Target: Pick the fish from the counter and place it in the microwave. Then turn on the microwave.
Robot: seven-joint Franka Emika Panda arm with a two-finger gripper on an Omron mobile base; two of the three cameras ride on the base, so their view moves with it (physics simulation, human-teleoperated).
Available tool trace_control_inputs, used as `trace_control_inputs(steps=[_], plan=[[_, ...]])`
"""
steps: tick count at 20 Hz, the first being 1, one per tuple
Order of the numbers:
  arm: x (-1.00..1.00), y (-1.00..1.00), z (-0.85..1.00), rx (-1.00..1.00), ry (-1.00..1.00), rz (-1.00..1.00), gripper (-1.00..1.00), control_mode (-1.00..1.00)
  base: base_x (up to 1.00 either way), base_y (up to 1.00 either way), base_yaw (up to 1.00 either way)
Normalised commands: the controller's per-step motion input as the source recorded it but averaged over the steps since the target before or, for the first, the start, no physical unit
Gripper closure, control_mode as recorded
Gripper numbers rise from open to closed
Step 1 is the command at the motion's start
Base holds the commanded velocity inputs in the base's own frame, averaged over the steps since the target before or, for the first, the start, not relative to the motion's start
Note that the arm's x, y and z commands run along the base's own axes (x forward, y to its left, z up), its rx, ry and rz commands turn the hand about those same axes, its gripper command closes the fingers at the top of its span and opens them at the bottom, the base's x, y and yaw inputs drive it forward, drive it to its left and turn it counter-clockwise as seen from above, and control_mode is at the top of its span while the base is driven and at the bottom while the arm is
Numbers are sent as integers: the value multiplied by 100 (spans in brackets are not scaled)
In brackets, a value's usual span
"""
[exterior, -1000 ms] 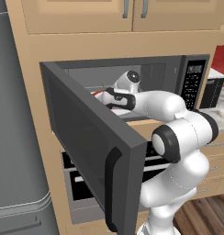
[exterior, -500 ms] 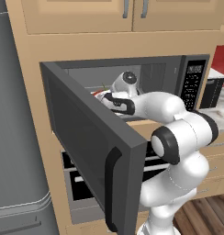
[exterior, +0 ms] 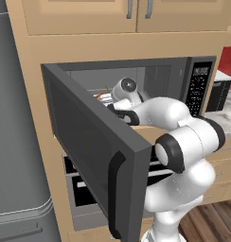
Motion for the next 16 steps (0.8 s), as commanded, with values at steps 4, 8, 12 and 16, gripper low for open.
trace_control_inputs(steps=[4,8,12,16], plan=[[-9,0,23,3,-5,-5,-100,-100,0,0,0],[-10,0,24,4,-2,-3,-100,-100,0,0,0],[-20,0,5,7,-4,-2,-100,-100,0,0,0],[-21,-5,0,5,-7,-1,-100,-100,0,0,0]])
